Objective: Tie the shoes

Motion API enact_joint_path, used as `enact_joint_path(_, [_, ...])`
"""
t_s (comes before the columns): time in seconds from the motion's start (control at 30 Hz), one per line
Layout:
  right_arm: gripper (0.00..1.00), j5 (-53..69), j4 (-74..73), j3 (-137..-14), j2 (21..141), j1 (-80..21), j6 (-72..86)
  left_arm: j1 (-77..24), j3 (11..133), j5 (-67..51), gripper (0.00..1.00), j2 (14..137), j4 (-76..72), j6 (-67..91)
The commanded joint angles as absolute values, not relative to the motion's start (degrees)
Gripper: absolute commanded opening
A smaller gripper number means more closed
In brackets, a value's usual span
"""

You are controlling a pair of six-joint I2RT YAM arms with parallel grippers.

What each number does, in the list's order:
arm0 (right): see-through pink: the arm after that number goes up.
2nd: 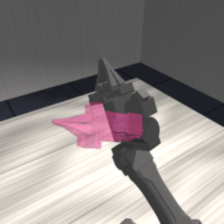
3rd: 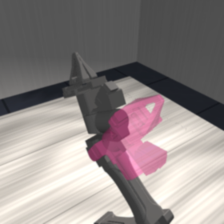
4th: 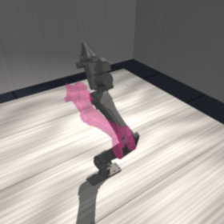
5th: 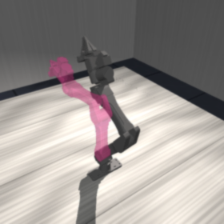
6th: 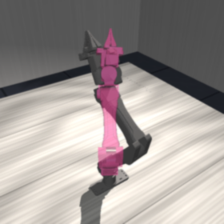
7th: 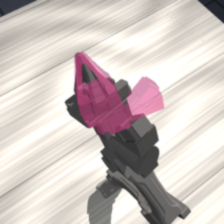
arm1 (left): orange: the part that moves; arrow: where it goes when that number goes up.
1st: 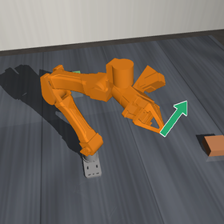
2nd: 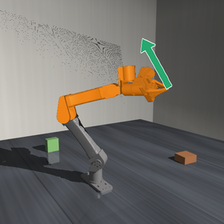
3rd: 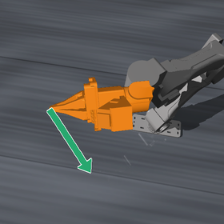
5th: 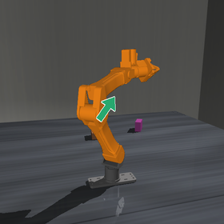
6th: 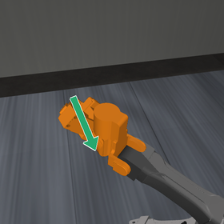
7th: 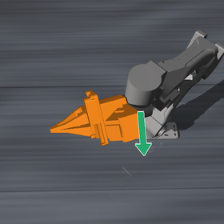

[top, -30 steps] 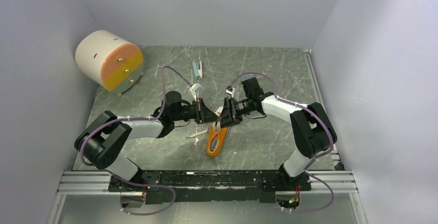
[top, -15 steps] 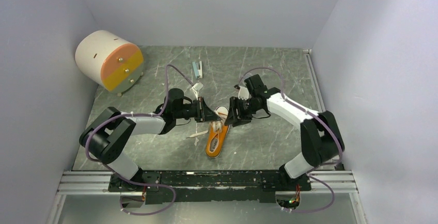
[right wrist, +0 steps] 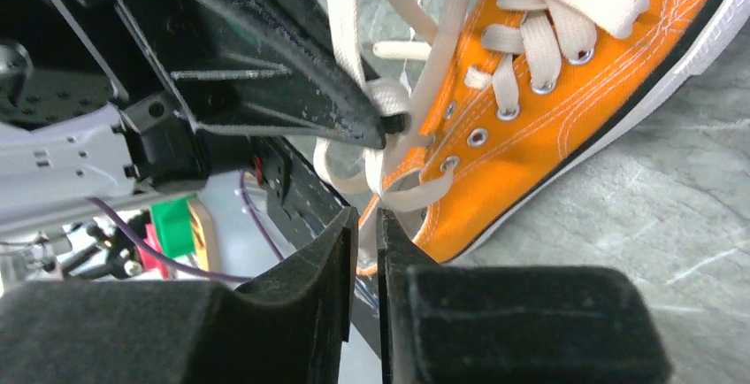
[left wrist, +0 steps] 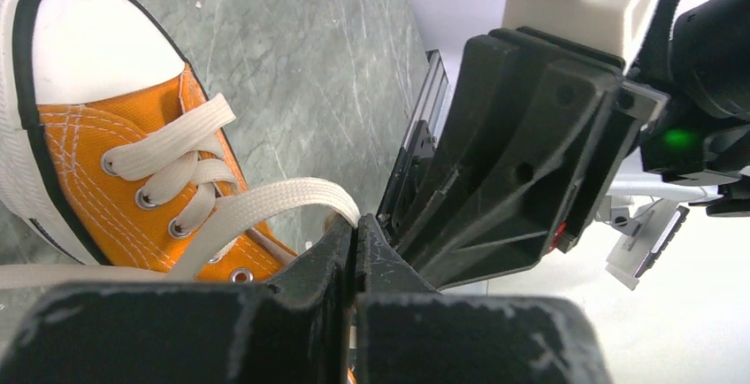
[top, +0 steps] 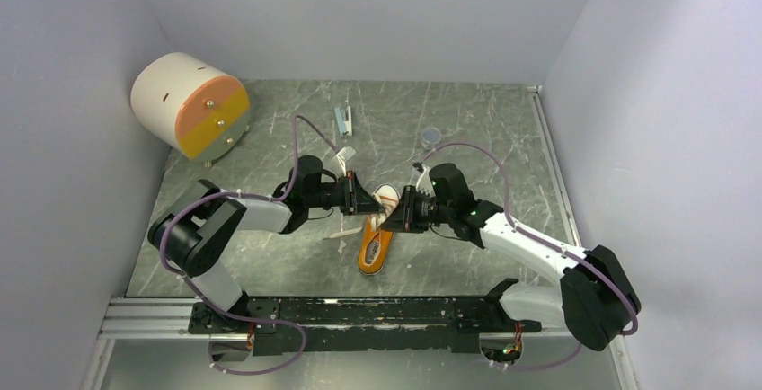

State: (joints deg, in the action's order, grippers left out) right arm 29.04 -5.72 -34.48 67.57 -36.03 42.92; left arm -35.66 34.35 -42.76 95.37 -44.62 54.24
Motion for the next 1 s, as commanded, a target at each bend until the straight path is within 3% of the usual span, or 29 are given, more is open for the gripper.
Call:
enact_joint_path(0.0, [0.16,25.2,5.8,-32.2,67.9,-36.4,52.3,-35.2,35.8,-44.2,0.05,95.3,-47.7,54.4])
enact_joint_path(0.5, [0.19,20.4,7.0,-29.1,68.5,-37.7,58.9,-35.2,35.9,-44.7,0.05,96.3,-49.1,55.3])
enact_joint_path(0.97, [0.30,18.4,8.1,-28.8,70.5,-38.9,60.5,-35.2,35.7,-45.1,0.05,96.9,-50.5,56.3])
